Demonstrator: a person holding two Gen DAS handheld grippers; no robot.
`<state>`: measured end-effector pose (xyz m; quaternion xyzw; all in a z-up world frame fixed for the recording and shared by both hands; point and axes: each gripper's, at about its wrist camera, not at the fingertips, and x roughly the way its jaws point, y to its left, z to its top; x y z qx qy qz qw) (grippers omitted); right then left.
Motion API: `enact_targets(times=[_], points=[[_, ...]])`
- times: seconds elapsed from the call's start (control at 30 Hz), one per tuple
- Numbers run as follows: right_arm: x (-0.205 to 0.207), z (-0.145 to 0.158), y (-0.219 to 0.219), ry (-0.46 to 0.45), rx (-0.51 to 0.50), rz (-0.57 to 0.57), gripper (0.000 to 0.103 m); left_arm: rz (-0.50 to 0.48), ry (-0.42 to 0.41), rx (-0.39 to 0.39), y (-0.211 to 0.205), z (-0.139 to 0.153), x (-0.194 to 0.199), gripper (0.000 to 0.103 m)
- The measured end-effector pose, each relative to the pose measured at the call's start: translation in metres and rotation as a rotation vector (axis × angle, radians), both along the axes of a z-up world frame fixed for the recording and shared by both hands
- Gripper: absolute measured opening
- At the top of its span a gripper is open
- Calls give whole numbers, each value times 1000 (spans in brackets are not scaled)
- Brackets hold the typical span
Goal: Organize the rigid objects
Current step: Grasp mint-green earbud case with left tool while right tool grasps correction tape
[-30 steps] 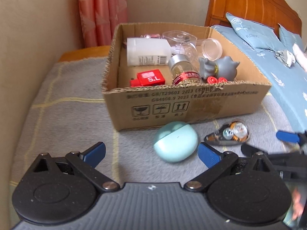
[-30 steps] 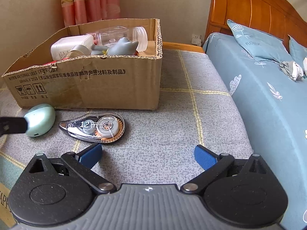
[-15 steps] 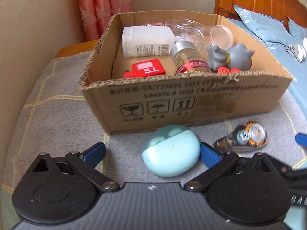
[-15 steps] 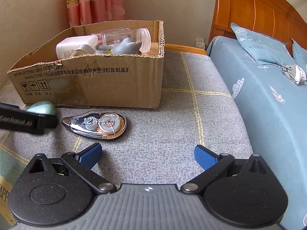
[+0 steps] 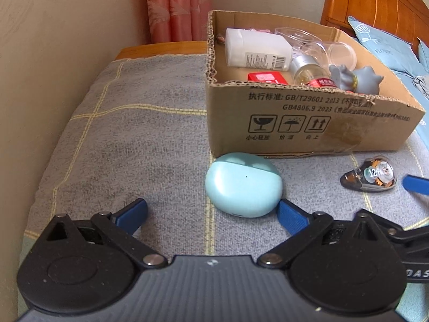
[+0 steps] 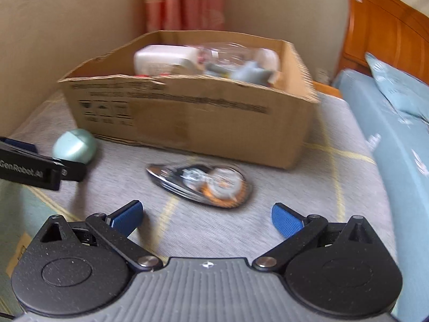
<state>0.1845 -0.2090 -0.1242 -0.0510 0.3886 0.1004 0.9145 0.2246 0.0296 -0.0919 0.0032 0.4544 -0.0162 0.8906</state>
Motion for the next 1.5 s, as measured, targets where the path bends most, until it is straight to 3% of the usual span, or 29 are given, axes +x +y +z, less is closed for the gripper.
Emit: enact_targets(times=[0.57,0.67,0.8,1.17,1.5], points=[[17,-1,19,-41,-2,91,103,-31,3,-10,9,0,7,102],[20,-1,19,-44,-1,88,103,-37,1,-16,11,0,7,102],[14,1,21,-59,-3,94,93,-48,1,0,9,-1,8,102],[4,3,6,-38,-5,54,93,-123,-24,25,0,0,13,99],[-3,2,-13,-30,1,11,93,-254,-56,5,-14,8,11,61]])
